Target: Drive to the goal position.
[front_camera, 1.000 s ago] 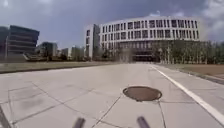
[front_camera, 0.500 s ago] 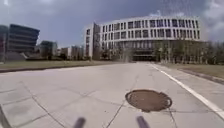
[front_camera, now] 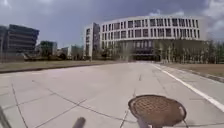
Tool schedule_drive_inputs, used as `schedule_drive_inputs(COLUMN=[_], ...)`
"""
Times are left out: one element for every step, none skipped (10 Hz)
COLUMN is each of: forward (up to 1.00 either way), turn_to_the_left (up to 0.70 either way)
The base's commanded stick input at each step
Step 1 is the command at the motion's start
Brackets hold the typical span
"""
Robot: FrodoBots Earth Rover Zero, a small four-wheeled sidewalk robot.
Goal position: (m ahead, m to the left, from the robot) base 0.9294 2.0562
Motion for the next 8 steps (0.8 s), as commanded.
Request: schedule_drive_inputs(forward=[0.70, 0.70, 0.70, 0.70, 0.70, 0.70, 0.70, 0.70], turn_to_the_left=[-0.35, -0.35, -0.35, -0.35, -0.29, -0.11, 0.01, 0.24])
